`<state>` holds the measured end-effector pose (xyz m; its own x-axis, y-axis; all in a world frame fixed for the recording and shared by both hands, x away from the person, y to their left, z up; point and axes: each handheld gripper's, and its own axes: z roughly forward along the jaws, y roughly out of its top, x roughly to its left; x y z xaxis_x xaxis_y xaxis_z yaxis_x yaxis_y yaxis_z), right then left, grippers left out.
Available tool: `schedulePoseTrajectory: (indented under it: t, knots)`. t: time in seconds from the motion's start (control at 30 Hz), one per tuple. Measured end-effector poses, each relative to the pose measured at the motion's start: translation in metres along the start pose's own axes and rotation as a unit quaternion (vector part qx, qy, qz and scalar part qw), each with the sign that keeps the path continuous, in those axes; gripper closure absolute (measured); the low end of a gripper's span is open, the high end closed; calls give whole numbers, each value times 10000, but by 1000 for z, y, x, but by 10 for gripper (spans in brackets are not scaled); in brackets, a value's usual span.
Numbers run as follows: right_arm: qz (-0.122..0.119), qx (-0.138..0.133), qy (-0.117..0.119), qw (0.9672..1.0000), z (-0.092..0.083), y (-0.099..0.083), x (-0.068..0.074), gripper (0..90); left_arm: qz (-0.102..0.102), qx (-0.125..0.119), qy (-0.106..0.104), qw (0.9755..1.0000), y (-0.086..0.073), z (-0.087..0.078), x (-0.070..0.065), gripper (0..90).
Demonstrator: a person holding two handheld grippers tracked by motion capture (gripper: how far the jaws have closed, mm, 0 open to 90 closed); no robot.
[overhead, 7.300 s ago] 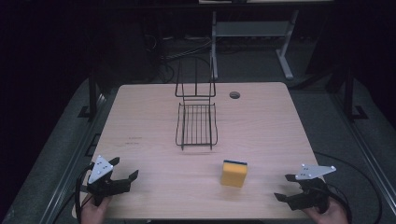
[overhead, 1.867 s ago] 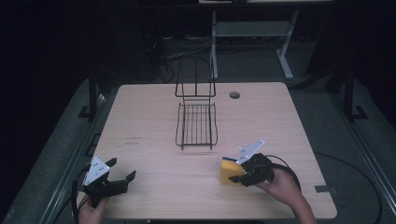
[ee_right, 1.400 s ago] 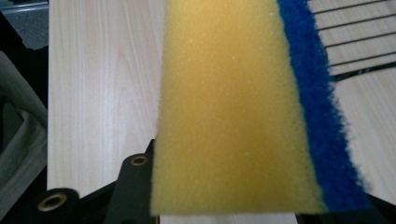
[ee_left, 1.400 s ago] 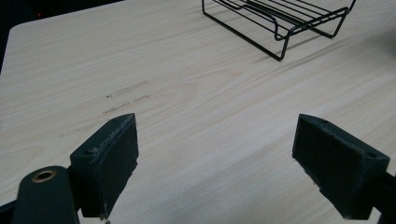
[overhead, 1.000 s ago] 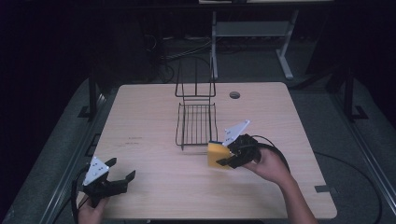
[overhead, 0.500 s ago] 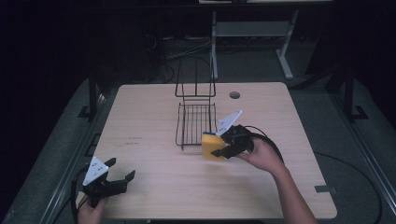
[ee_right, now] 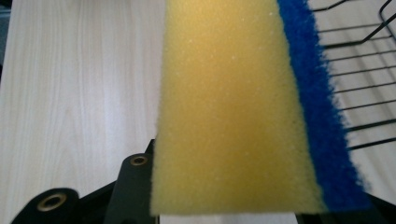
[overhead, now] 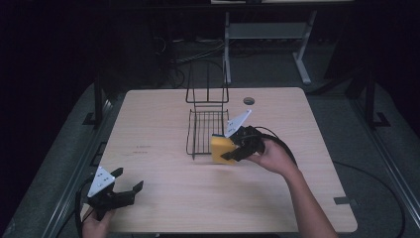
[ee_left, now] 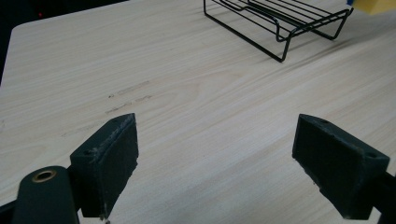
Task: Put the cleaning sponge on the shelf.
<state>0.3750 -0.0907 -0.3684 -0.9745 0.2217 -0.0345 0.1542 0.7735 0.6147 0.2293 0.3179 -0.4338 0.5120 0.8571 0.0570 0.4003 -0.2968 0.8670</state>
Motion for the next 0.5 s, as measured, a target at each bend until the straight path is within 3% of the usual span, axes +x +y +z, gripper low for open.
schedulePoseTrajectory:
  t: [0.3, 0.37, 0.5]
  knots:
    - [75, 16, 10, 10000, 5, 6, -14, 559, -1, -5, -4, 10000, 0, 0, 0, 138]
    - [69, -91, 10, 9999, 6, 7, -18, 559, -8, -2, -2, 10000, 0, 0, 0, 138]
    - [202, -64, 44, 9998, 10, 8, -29, 559, -5, -9, -5, 10000, 0, 0, 0, 138]
